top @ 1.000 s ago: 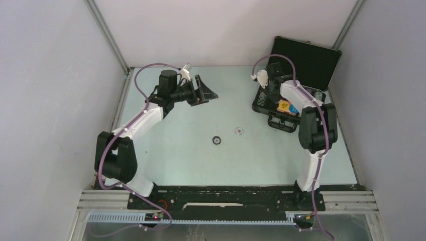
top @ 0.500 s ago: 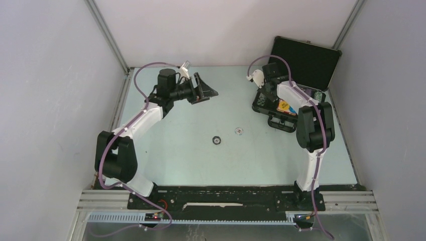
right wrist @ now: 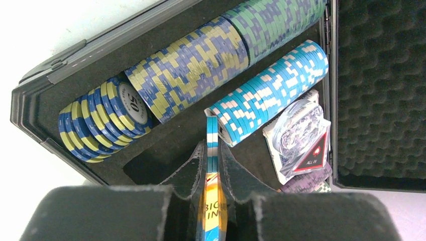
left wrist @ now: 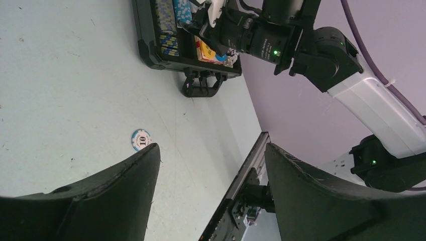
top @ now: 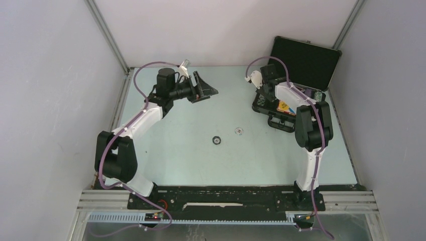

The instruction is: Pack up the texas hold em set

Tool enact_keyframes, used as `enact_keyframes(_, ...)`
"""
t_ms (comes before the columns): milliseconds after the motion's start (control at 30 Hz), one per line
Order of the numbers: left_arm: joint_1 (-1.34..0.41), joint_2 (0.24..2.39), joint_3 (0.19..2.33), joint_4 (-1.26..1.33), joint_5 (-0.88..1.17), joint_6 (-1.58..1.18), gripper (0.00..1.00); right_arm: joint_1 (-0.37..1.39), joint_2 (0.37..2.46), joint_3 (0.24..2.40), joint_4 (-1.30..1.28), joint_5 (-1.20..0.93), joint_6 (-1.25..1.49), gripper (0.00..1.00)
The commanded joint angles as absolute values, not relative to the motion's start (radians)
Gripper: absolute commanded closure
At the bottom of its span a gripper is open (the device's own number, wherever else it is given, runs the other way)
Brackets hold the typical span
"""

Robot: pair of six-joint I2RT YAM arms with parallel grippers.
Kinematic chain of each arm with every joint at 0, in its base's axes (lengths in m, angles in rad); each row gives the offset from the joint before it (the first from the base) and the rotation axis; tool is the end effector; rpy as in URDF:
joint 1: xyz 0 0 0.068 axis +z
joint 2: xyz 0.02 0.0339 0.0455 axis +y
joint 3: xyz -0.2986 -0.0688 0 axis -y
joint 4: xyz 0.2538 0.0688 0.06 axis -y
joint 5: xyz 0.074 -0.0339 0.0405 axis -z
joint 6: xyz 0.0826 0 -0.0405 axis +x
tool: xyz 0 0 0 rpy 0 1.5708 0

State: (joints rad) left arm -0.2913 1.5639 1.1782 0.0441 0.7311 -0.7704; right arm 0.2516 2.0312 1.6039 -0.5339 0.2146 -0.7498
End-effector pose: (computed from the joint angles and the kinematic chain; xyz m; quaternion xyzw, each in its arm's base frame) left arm 0.3705 -0.1687 0.3268 0.0192 0.7901 -0.5245 0.3166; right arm 0.4858 0.1067 0.2036 -0.4271 0.8474 -0.1726 0.2640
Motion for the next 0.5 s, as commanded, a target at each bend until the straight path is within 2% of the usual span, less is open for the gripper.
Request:
enact_keyframes(0, -0.282, 1.558, 1.189, 0.098, 0.757, -0.791, 0.18, 0.265, 2.045, 1.597, -0.479, 0.261, -0.769, 0.85)
enact_keyframes(467, -0.278, 1.562, 1.168, 0.164, 0.782, -0.843, 0.18, 0.283, 2.016, 1.551, -0.429, 0.313, -0.782, 0.74)
